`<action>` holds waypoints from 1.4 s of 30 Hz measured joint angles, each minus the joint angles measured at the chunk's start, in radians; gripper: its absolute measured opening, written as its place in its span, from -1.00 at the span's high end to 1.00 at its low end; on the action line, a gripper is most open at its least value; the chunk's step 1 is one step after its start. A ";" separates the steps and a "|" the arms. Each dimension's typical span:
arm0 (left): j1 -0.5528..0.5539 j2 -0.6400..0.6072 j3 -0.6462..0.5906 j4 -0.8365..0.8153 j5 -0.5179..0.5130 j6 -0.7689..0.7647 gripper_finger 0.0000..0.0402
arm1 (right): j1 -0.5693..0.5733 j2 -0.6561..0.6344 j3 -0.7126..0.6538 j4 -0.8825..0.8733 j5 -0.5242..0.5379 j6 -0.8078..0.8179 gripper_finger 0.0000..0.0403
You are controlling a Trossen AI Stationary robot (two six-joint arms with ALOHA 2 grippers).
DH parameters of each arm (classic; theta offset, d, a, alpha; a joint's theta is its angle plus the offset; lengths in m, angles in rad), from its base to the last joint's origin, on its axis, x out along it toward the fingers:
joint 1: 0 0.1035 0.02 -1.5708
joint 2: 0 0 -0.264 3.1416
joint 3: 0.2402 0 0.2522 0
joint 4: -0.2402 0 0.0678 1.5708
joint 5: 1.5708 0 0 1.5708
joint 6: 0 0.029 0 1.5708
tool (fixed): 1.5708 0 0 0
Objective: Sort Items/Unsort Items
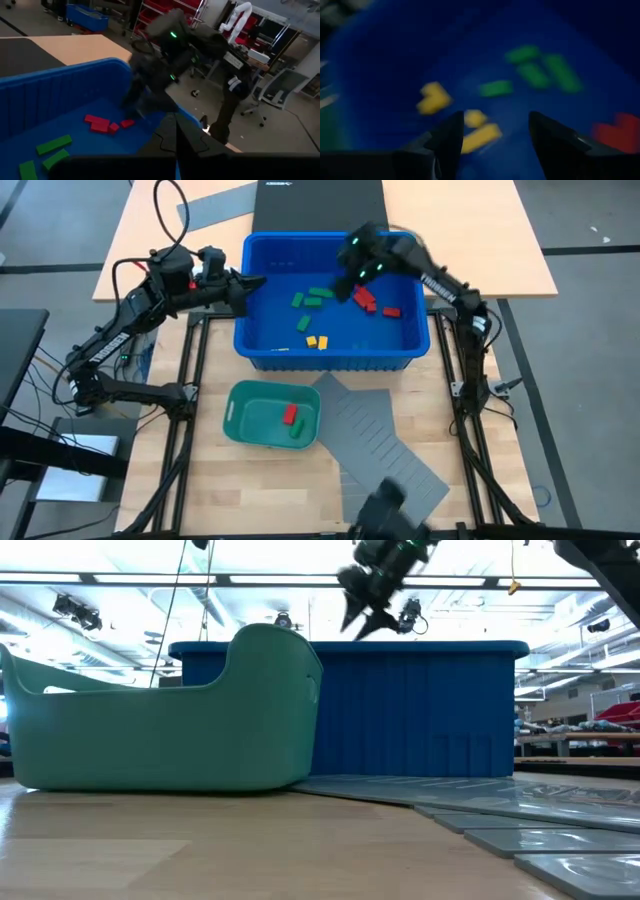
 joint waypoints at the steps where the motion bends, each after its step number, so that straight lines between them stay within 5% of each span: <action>1: 0.000 0.001 0.000 0.000 -0.002 0.000 1.00 | -0.039 0.000 0.000 -0.006 0.016 0.003 -0.13; 13: 0.000 0.043 0.000 0.034 -0.123 0.002 1.00 | -0.290 0.005 -0.225 -0.008 0.067 0.117 -0.29; 28: 0.000 0.112 0.000 0.079 -0.122 0.000 1.00 | -0.291 0.006 -0.579 0.231 0.130 0.218 -0.33; 42: -0.002 0.112 0.000 0.077 -0.104 -0.007 1.00 | -0.291 0.021 -0.756 0.435 0.174 0.288 -0.19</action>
